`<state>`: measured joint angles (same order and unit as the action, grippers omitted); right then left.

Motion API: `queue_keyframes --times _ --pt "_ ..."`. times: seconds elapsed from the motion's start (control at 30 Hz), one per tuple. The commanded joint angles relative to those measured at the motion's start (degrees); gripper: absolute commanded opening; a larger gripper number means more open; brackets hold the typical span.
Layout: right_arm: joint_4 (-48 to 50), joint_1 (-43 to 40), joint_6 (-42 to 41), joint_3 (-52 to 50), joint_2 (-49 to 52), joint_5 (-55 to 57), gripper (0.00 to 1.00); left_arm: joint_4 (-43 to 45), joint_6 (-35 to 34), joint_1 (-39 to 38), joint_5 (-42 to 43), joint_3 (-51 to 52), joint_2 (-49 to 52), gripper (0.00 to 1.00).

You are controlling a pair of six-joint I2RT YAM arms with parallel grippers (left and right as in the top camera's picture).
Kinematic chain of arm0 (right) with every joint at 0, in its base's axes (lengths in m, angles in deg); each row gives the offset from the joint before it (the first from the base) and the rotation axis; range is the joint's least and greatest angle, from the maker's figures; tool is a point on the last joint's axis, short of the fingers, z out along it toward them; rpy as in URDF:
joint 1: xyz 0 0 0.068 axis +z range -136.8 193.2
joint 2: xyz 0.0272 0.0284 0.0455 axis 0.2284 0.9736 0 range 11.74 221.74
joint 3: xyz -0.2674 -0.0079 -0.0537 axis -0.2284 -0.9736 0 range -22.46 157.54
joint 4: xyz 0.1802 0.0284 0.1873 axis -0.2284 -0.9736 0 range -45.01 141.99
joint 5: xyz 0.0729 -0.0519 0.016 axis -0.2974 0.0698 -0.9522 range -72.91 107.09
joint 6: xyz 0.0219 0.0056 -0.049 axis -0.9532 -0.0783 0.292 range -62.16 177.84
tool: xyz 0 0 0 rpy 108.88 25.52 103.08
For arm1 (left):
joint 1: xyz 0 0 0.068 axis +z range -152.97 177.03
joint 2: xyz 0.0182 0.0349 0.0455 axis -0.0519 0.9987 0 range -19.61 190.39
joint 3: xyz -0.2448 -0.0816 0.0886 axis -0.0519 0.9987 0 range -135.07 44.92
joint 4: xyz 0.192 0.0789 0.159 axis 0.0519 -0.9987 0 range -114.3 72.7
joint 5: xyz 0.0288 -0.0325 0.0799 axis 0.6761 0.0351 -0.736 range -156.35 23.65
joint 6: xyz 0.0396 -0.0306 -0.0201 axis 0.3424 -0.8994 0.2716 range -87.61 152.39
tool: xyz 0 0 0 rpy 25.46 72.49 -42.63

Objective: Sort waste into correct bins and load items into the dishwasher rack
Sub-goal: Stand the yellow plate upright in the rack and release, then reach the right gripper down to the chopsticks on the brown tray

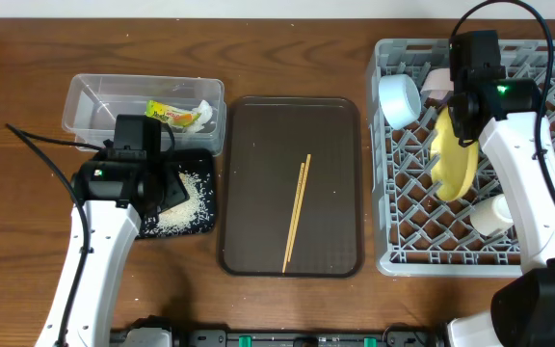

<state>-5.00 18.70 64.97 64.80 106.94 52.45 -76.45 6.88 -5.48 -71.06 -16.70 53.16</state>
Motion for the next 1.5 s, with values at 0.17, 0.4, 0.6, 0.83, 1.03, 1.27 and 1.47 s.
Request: queue_keyframes --times 0.17,0.4,0.6,0.83,1.03,1.27,1.47 --pt "0.3 0.9 -6.3 0.1 -1.3 -8.1 0.39 -0.2 -0.3 0.2 -0.7 -0.4 0.2 0.66" --pt "1.7 4.8 -8.6 0.1 -4.5 -24.1 0.46 -0.2 -0.3 0.2 -0.7 -0.4 0.2 0.66" --pt "0.8 11.8 -11.5 0.0 -4.0 -41.1 0.48 -0.2 -0.3 0.2 -0.7 -0.4 0.2 0.67" --pt "1.0 21.2 -18.7 -3.0 -1.9 -41.2 0.49 -0.4 -0.3 0.2 -0.7 -0.4 0.2 0.67" --pt "4.2 27.1 -28.2 -8.7 2.1 -41.2 0.48 -0.4 -0.3 0.2 -0.6 -0.4 0.2 0.67" --pt "9.1 31.8 -35.7 -13.6 8.8 -41.2 0.47 -0.6 -0.3 0.2 -0.5 -0.4 0.2 0.66" --pt "12.2 34.4 -40.9 -13.8 14.3 -38.7 0.47 -0.6 -0.3 0.2 -0.5 -0.4 0.2 0.66"
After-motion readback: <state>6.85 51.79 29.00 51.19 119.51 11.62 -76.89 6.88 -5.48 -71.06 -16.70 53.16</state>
